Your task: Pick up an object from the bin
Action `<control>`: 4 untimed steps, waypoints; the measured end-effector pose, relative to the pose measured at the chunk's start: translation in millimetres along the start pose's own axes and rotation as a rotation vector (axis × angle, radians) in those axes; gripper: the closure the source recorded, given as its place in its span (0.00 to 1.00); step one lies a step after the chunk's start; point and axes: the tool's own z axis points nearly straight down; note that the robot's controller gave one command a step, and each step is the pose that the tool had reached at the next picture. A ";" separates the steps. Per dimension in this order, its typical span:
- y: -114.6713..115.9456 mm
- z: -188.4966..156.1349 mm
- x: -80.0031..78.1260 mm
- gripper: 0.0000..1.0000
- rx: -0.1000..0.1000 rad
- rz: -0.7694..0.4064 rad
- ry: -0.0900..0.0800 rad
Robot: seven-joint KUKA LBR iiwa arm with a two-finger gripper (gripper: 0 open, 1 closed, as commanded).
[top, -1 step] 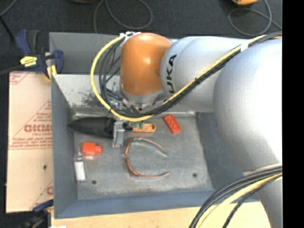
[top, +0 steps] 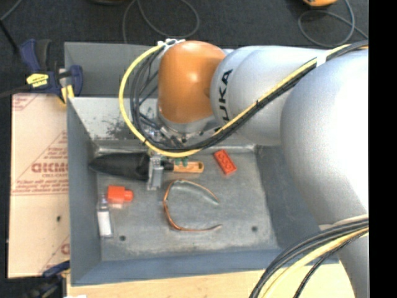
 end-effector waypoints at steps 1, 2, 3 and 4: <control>-0.1 67.8 9.3 1.00 0.001 0.115 0.007; -0.1 67.8 9.3 1.00 0.000 0.116 0.007; -1.7 23.3 13.2 1.00 0.003 0.098 0.013; -1.0 -25.3 10.8 1.00 -0.001 0.103 0.003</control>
Offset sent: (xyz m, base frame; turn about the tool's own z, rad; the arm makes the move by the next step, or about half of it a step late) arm 0.0000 0.0000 0.0000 0.0000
